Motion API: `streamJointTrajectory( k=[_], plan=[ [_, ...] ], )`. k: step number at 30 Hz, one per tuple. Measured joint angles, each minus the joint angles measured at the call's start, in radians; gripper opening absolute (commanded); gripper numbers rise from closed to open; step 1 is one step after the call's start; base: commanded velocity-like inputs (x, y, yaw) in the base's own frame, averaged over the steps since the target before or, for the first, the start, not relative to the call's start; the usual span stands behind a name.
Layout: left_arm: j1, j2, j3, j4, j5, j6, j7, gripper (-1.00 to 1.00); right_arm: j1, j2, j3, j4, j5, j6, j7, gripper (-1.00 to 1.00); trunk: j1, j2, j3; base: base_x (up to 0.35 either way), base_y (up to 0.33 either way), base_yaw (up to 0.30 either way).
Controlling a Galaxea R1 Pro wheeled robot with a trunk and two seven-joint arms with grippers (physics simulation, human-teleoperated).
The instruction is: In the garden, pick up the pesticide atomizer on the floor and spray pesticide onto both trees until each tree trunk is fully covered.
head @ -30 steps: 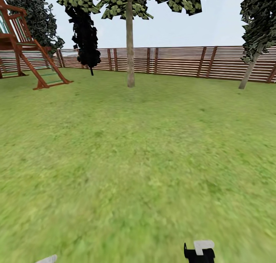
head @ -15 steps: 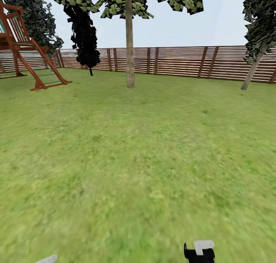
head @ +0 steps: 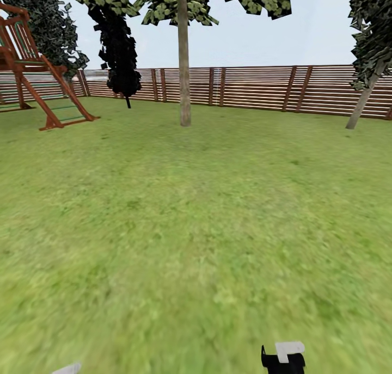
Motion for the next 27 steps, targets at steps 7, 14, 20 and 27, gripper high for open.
streamJointTrajectory(
  k=[7, 14, 20, 27],
  plan=[
    [0.000, 0.000, 0.000, 0.000, 0.000, 0.000, 0.000, -1.00, 0.000, 0.000, 0.000, 0.000, 0.000, 0.000, 0.000, 1.00, 0.000, 0.000, 0.000, 0.340, 0.000, 0.000],
    [0.000, 0.000, 0.000, 0.000, 0.000, 0.000, 0.000, -1.00, 0.000, 0.000, 0.000, 0.000, 0.000, 0.000, 0.000, 1.00, 0.000, 0.000, 0.000, 0.340, 0.000, 0.000],
    [0.000, 0.000, 0.000, 0.000, 0.000, 0.000, 0.000, -1.00, 0.000, 0.001, 0.000, 0.000, 0.000, 0.000, 0.000, 1.00, 0.000, 0.000, 0.000, 0.340, 0.000, 0.000],
    [0.000, 0.000, 0.000, 0.000, 0.000, 0.000, 0.000, -1.00, 0.000, 0.001, 0.000, 0.000, 0.000, 0.000, 0.000, 1.00, 0.000, 0.000, 0.000, 0.340, 0.000, 0.000]
  ],
)
